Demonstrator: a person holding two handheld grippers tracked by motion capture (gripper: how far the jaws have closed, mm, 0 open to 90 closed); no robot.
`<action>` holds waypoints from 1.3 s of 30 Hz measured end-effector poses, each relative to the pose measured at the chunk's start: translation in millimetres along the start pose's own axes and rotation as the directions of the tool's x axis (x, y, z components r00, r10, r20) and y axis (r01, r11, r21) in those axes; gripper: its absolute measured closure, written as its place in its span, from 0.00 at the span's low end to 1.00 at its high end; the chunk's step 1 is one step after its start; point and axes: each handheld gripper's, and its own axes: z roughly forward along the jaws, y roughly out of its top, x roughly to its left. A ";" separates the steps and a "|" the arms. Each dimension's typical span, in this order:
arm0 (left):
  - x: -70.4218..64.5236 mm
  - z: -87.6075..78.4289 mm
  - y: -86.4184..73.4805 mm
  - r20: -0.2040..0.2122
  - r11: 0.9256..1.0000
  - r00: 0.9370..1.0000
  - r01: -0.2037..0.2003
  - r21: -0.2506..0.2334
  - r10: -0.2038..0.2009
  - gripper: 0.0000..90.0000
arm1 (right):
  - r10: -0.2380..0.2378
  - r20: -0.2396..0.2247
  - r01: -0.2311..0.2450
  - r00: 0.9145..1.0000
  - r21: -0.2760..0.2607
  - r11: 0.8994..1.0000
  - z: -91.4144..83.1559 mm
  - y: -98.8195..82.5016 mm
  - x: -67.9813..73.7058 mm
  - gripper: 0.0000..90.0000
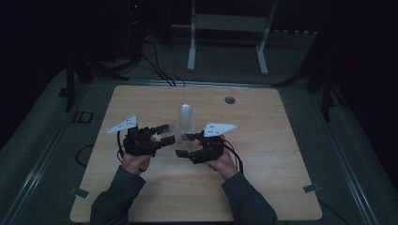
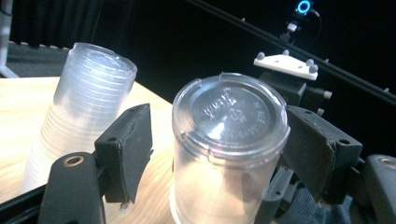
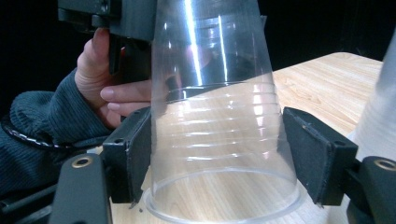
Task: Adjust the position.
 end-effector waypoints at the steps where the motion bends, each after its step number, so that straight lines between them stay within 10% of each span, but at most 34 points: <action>1: -0.1 0.1 0.1 0.000 1.000 1.000 -0.002 0.003 0.002 0.29 | -0.002 0.003 0.002 1.000 0.004 1.000 -0.8 0.6 -0.2 0.31; 39: -4.9 -10.9 5.3 -0.050 0.976 0.984 -0.165 0.144 0.173 0.34 | -0.121 0.077 0.103 0.990 0.203 0.974 -22.2 15.5 -8.8 0.31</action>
